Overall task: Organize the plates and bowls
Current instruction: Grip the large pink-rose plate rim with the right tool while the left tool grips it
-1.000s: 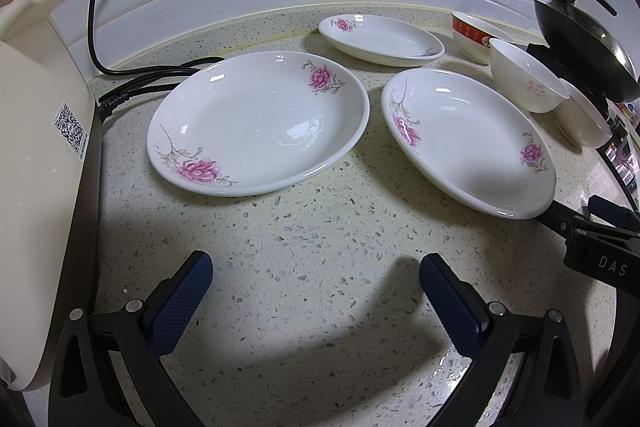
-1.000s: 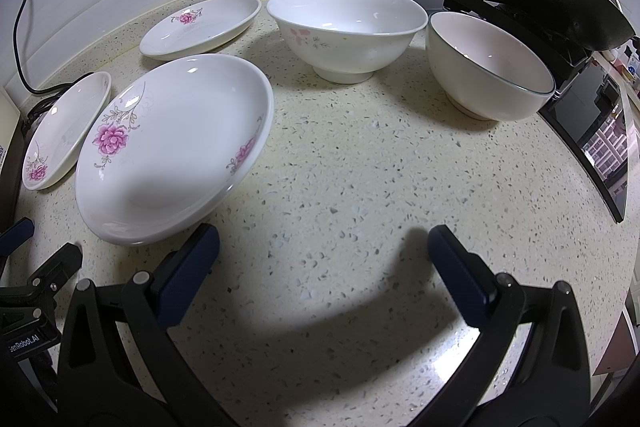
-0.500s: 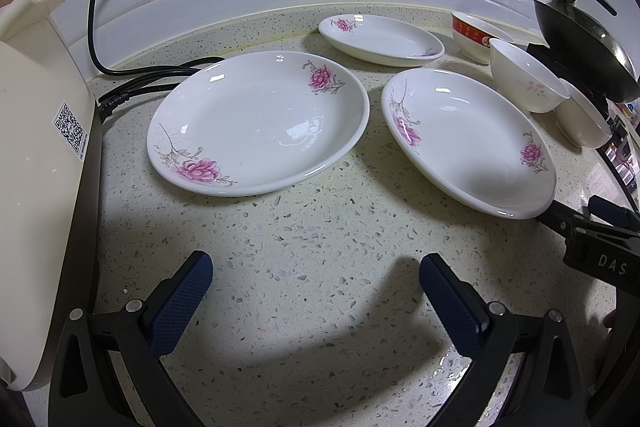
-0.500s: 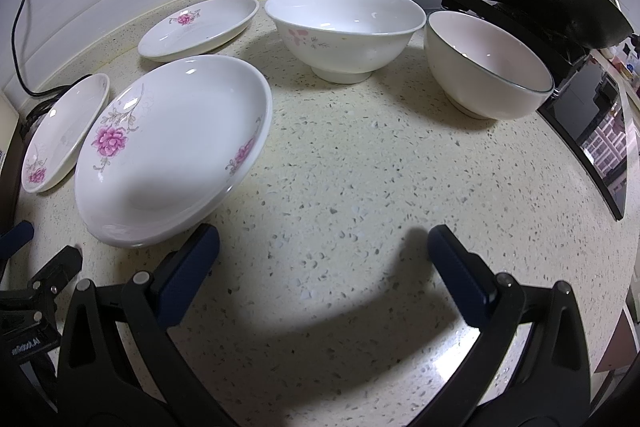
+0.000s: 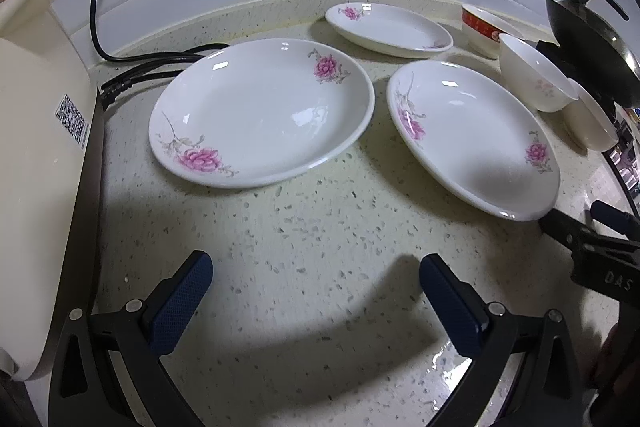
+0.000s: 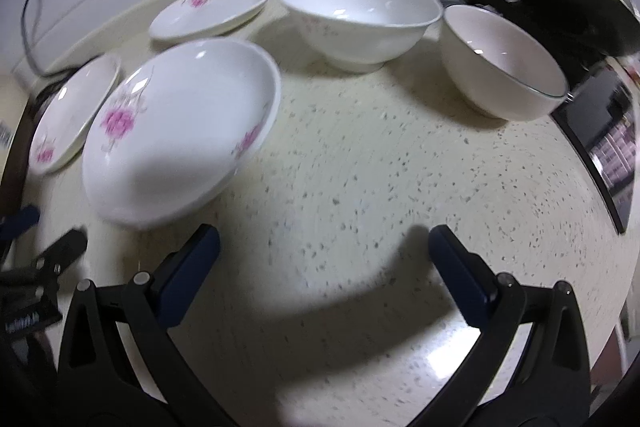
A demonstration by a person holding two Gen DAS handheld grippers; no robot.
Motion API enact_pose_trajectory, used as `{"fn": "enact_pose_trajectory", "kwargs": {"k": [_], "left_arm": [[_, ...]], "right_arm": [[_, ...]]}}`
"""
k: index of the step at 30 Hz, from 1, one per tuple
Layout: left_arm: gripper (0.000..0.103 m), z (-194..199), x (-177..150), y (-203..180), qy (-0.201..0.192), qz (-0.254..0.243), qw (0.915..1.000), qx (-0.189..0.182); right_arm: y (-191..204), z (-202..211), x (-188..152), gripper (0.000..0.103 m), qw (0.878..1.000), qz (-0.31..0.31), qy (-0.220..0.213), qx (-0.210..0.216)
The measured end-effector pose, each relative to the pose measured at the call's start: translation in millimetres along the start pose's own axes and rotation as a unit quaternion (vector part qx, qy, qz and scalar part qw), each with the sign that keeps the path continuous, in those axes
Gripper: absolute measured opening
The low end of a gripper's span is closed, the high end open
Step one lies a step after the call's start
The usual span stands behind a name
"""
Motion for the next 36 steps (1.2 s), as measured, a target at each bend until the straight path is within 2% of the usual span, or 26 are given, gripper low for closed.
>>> {"fn": "enact_pose_trajectory", "kwargs": {"k": [3, 4, 5, 6, 7, 9, 11, 13, 15, 17, 19, 21, 23, 25, 27, 31, 32, 36], "left_arm": [[0.103, 4.0, -5.9, -8.9, -0.001, -0.004, 0.9998, -0.017], [0.103, 8.5, -7.3, -13.4, -0.006, 0.004, 0.9983, -0.057], [0.103, 10.2, -7.2, -14.3, -0.007, 0.012, 0.9971, -0.075], [0.103, 13.0, -5.7, -15.7, -0.008, 0.03, 0.9931, -0.113], [0.103, 13.4, -4.7, -15.4, -0.008, 0.034, 0.9922, -0.12], [0.099, 14.1, 2.8, -19.4, -0.002, 0.056, 0.9835, -0.172], [0.09, 14.9, 8.7, -24.8, 0.002, 0.057, 0.9795, -0.193], [0.088, 16.2, 17.8, -33.4, 0.002, 0.06, 0.9763, -0.208], [0.087, 15.6, 24.3, -35.5, 0.002, 0.069, 0.9741, -0.215], [0.077, 9.6, 35.3, -35.1, 0.008, 0.088, 0.9712, -0.221], [0.071, 4.0, 44.0, -33.9, 0.017, 0.102, 0.969, -0.224], [0.07, -2.3, 50.0, -33.8, 0.027, 0.111, 0.9691, -0.219], [0.067, -3.1, 53.6, -33.2, 0.025, 0.112, 0.9714, -0.208], [0.059, -1.7, 52.6, -31.8, 0.024, 0.114, 0.9717, -0.205], [0.051, -2.6, 53.4, -31.0, 0.025, 0.114, 0.9719, -0.204], [0.042, -6.3, 58.5, -31.8, 0.026, 0.11, 0.9729, -0.202], [0.036, -7.1, 59.3, -32.6, 0.027, 0.108, 0.9726, -0.204], [0.034, -7.6, 59.3, -35.3, 0.027, 0.103, 0.9745, -0.197]], "right_arm": [[-8.4, 3.4, -8.2, 0.103, 1.0, 0.014, 0.012, 0.021], [-12.6, 6.6, -9.8, 0.103, 0.999, 0.013, 0.013, 0.045], [-17.9, 9.3, -10.3, 0.103, 0.998, 0.005, 0.014, 0.069], [-23.5, 12.0, -9.5, 0.103, 0.996, -0.007, 0.013, 0.088], [-29.3, 14.8, -7.6, 0.103, 0.994, -0.021, 0.01, 0.105], [-41.5, 21.3, 0.7, 0.103, 0.99, -0.043, 0.002, 0.134], [-46.9, 25.3, 8.8, 0.103, 0.986, -0.051, -0.001, 0.161], [-47.1, 26.0, 16.5, 0.103, 0.982, -0.051, 0.004, 0.183], [-44.2, 26.7, 26.7, 0.103, 0.979, -0.054, 0.004, 0.199], [-39.1, 26.6, 37.3, 0.096, 0.978, -0.052, 0.003, 0.203], [-31.5, 23.6, 49.2, 0.076, 0.978, -0.045, 0.007, 0.204], [-25.4, 16.7, 60.1, 0.074, 0.978, -0.039, 0.019, 0.202], [-21.4, 9.4, 66.6, 0.067, 0.98, -0.031, 0.029, 0.196], [-19.1, 1.9, 70.4, 0.048, 0.981, -0.026, 0.039, 0.189], [-18.6, -2.0, 71.5, 0.042, 0.979, -0.026, 0.04, 0.198], [-11.9, -6.5, 76.7, 0.037, 0.978, -0.007, 0.038, 0.206], [-9.3, -7.9, 79.2, 0.036, 0.977, -0.004, 0.038, 0.209], [-6.8, -9.3, 79.2, 0.027, 0.978, 0.008, 0.032, 0.208]]}}
Point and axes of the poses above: each gripper's, at about its wrist camera, not at the fingertips, and z roughly against the way its jaws point, y to its left, x to its top, the point moved 5 cm from there along -z, roughly the way its jaws point, and after that the axes turned 15 degrees about y, right-handed, at the moved point
